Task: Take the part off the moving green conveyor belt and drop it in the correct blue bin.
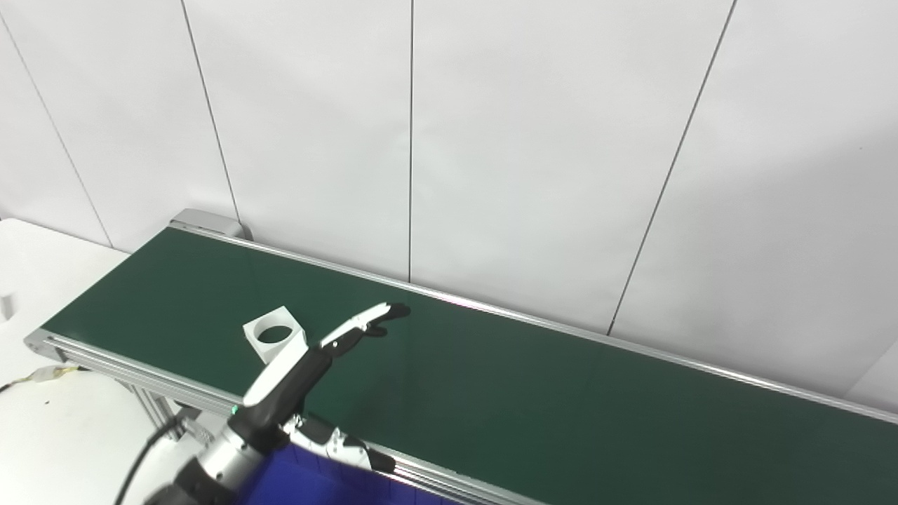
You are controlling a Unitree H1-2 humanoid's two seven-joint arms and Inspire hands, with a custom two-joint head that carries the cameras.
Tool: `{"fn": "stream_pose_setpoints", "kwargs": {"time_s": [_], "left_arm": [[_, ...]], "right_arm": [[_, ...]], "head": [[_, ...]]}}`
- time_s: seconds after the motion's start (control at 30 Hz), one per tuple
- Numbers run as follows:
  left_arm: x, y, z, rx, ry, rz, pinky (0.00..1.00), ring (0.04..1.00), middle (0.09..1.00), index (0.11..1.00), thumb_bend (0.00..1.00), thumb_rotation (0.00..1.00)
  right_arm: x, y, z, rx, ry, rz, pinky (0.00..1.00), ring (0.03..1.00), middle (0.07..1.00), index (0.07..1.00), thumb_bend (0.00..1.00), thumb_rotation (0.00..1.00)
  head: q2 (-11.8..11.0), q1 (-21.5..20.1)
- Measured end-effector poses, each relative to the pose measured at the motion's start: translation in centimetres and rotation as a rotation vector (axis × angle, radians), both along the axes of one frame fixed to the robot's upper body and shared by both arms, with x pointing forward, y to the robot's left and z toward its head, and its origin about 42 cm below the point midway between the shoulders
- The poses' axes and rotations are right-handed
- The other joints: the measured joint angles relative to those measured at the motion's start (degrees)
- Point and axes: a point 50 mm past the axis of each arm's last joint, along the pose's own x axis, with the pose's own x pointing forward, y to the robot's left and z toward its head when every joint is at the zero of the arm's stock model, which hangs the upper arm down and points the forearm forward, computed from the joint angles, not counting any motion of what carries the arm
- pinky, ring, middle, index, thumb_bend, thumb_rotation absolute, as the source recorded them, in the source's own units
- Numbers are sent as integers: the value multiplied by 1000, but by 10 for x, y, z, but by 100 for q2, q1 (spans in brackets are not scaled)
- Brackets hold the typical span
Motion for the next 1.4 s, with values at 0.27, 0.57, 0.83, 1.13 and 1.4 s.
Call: {"fn": "stream_pose_setpoints", "kwargs": {"time_s": [0.27,0.57,0.83,1.13,1.4], "left_arm": [[41,32,23,166,-16,41,839,908,941,912,892,229],[78,48,15,260,108,70,803,919,961,935,870,187],[99,54,18,429,158,74,766,881,935,912,905,131],[113,58,32,632,164,52,808,888,938,919,934,138],[117,56,25,745,174,16,843,916,925,898,961,135]], "right_arm": [[3,-3,7,13,-21,10,1000,955,961,1000,605,347],[1,-5,7,20,-13,6,1000,949,956,1000,566,424],[3,-8,9,33,-16,4,1000,942,951,1000,550,473],[5,-7,11,53,-27,-6,1000,940,954,1000,539,502],[5,-6,11,47,-28,-8,990,918,932,1000,566,507]], "head": [[228,62],[387,79],[510,158],[545,176],[616,-211]]}}
